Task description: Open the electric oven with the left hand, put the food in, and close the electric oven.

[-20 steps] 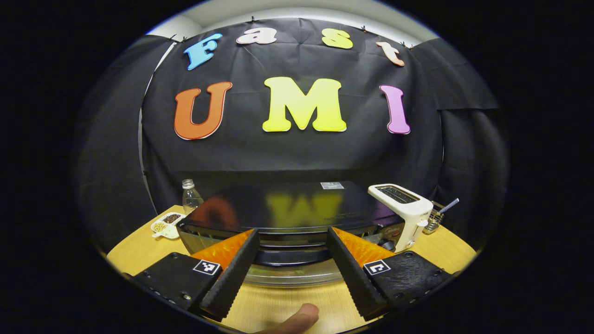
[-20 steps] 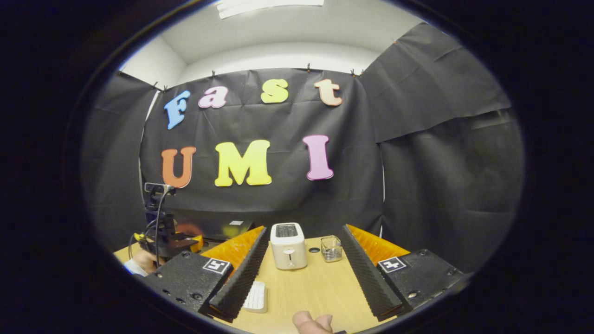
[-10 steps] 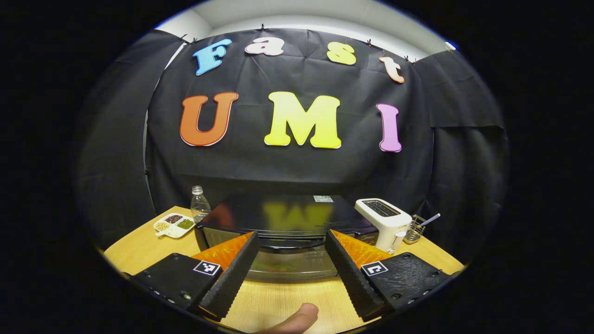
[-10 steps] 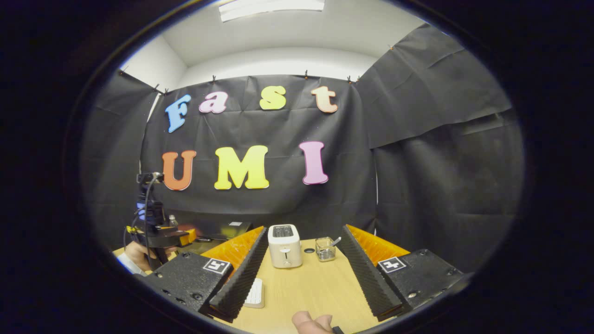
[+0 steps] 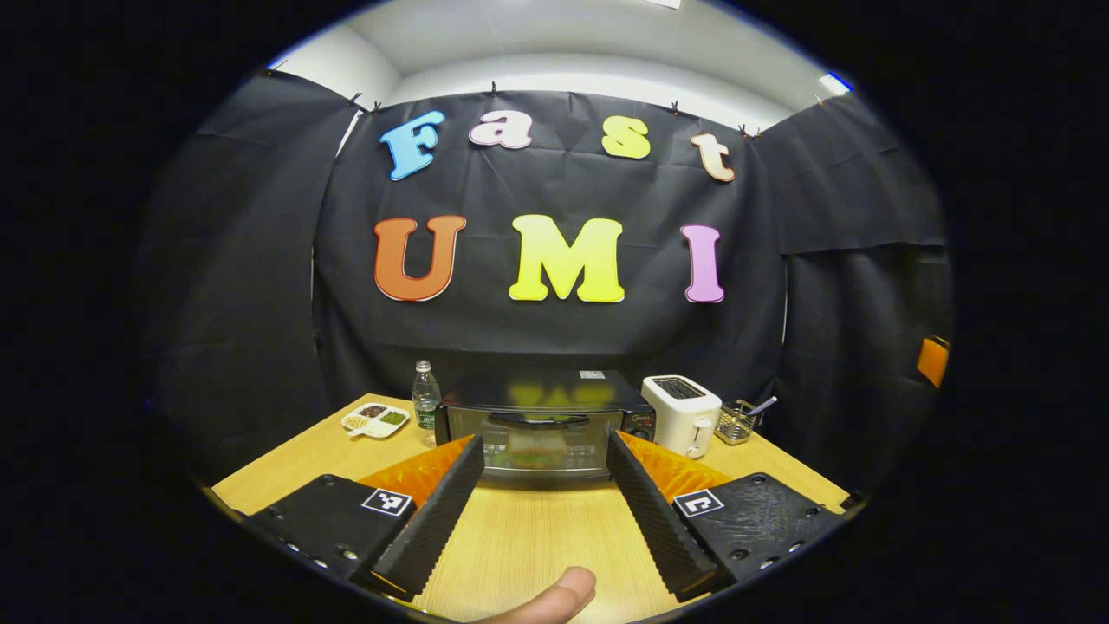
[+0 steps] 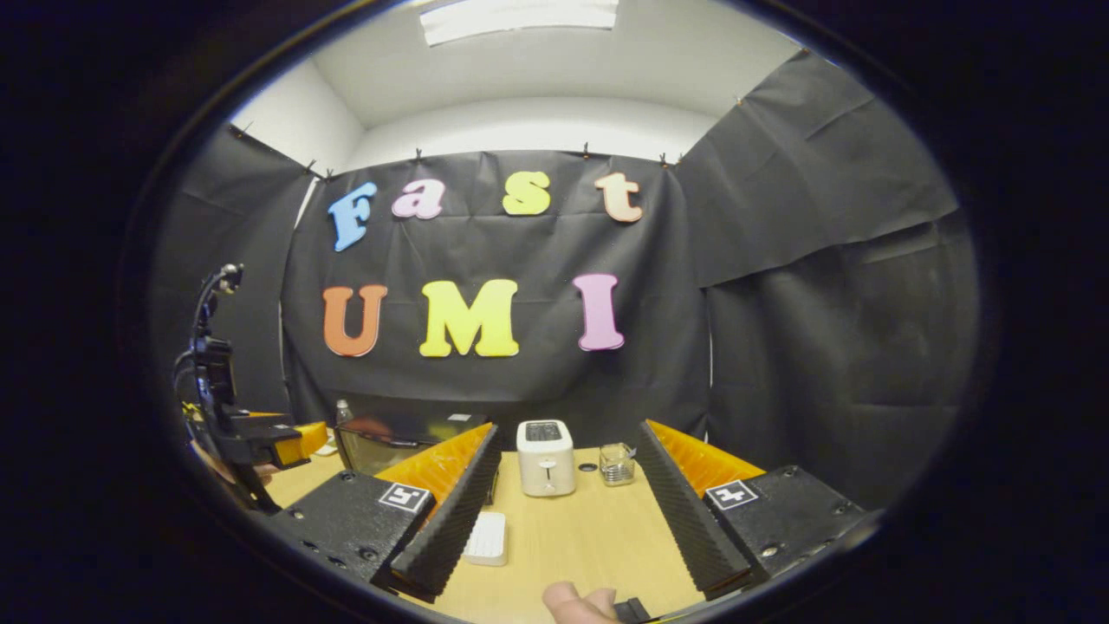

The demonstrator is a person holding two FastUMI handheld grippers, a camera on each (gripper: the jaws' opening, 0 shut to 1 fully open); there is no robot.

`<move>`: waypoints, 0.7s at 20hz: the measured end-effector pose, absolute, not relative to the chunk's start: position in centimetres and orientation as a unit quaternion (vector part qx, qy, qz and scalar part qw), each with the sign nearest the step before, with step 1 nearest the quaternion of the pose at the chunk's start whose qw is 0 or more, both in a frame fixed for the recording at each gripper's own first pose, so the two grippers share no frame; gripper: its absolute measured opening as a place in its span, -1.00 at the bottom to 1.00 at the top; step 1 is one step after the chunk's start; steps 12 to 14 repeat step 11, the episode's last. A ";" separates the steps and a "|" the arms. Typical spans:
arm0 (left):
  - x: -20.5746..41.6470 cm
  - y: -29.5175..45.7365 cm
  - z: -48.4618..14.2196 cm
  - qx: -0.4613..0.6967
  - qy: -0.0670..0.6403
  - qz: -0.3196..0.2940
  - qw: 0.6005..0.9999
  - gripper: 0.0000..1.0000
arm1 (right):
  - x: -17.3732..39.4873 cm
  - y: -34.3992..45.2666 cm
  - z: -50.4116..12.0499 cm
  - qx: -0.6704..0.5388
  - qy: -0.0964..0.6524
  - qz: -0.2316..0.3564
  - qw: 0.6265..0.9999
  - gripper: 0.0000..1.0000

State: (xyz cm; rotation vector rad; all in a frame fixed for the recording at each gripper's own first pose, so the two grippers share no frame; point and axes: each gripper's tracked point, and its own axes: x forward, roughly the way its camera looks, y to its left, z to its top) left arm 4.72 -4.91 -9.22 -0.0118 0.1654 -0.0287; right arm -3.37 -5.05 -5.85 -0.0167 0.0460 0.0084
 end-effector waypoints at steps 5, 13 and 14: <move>-0.8 -3.4 -5.0 0.004 0.037 0.010 0.999 0.87 | -4.2 -3.1 -6.5 -0.027 0.035 0.020 0.999 0.80; -4.2 -3.1 -3.4 0.011 0.015 0.018 1.000 0.87 | -4.3 -1.3 -5.6 0.005 0.020 0.035 0.999 0.80; -4.2 -3.1 -3.4 0.011 0.015 0.018 1.000 0.87 | -4.3 -1.3 -5.6 0.005 0.020 0.035 0.999 0.80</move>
